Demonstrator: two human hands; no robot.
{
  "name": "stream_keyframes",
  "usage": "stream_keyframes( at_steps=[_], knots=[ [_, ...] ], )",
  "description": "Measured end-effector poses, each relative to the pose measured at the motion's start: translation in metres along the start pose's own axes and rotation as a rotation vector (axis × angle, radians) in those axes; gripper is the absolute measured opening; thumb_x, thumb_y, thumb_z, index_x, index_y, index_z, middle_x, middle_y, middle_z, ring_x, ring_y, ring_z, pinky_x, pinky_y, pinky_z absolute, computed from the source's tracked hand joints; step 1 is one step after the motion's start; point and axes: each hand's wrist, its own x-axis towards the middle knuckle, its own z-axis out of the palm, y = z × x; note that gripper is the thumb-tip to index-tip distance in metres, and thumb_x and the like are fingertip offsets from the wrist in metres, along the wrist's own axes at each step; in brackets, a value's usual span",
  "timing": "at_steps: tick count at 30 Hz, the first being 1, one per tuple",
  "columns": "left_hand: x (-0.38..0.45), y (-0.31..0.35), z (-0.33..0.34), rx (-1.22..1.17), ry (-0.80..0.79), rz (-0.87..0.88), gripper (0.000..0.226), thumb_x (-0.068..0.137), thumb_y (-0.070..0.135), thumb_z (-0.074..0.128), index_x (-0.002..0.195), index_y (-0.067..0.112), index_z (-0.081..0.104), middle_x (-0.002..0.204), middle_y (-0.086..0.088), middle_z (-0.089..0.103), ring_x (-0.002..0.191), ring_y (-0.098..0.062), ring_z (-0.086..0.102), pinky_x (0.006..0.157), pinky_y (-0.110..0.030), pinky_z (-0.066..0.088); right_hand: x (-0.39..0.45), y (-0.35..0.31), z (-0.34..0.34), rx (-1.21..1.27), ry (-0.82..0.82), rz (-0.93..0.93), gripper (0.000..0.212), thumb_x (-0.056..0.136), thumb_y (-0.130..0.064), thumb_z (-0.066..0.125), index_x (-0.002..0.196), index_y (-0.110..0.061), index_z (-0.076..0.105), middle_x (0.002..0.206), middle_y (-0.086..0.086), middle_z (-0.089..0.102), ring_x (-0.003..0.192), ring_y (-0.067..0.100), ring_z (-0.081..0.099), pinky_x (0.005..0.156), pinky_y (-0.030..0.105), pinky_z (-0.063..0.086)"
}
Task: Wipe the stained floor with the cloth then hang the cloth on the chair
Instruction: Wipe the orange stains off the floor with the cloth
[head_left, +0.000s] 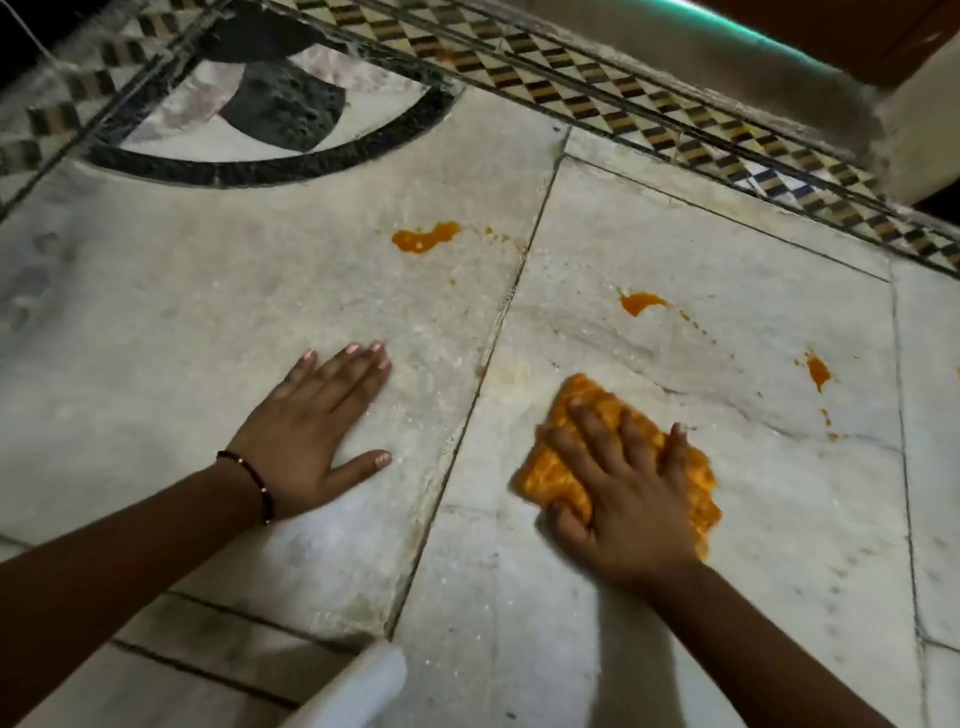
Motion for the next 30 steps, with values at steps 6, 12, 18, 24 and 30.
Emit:
stream_keyframes(
  at_steps=[6,12,18,24,30],
  knots=[
    [-0.001,0.000,0.002,0.000,0.020,0.006,0.083,0.088,0.068,0.025,0.151,0.017,0.006,0.159,-0.001,0.005,0.146,-0.017,0.002,0.118,-0.042,0.008,0.127,-0.055,-0.017,0.161,0.034,0.360,0.068,0.090,-0.060,0.027,0.151,-0.035,0.007,0.161,-0.002,-0.001,0.144,0.040,-0.006,0.105,0.070,-0.009],
    [-0.003,0.002,-0.001,-0.049,0.058,0.025,0.081,0.088,0.063,0.036,0.149,0.012,0.018,0.158,-0.004,0.015,0.145,-0.019,0.011,0.116,-0.047,0.018,0.036,-0.078,-0.007,0.035,0.000,-0.181,0.068,0.087,-0.063,0.032,0.149,-0.037,0.022,0.160,-0.002,0.014,0.144,0.038,0.010,0.109,0.066,0.001],
    [-0.004,0.002,0.004,-0.072,0.105,0.022,0.081,0.088,0.064,0.036,0.149,0.012,0.020,0.157,-0.003,0.015,0.145,-0.018,0.010,0.116,-0.046,0.017,0.062,-0.016,-0.009,0.009,-0.002,-0.090,0.070,0.082,-0.071,0.027,0.147,-0.046,0.019,0.159,-0.010,0.010,0.144,0.032,0.015,0.111,0.061,0.002],
    [-0.002,0.001,0.002,-0.070,0.115,0.040,0.081,0.088,0.063,0.038,0.149,0.012,0.019,0.158,-0.003,0.015,0.145,-0.018,0.010,0.116,-0.046,0.017,0.157,-0.068,-0.025,0.096,0.008,0.130,0.068,0.088,-0.063,0.018,0.150,-0.037,0.007,0.161,-0.003,0.000,0.145,0.037,-0.007,0.108,0.068,-0.009],
    [-0.002,0.000,0.000,-0.072,0.103,0.042,0.081,0.088,0.064,0.036,0.148,0.013,0.022,0.157,-0.004,0.017,0.145,-0.018,0.012,0.115,-0.045,0.018,0.048,-0.078,-0.012,0.018,-0.055,-0.315,0.068,0.087,-0.065,0.029,0.149,-0.039,0.019,0.159,-0.004,0.019,0.145,0.035,0.012,0.109,0.066,0.005]
  ],
)
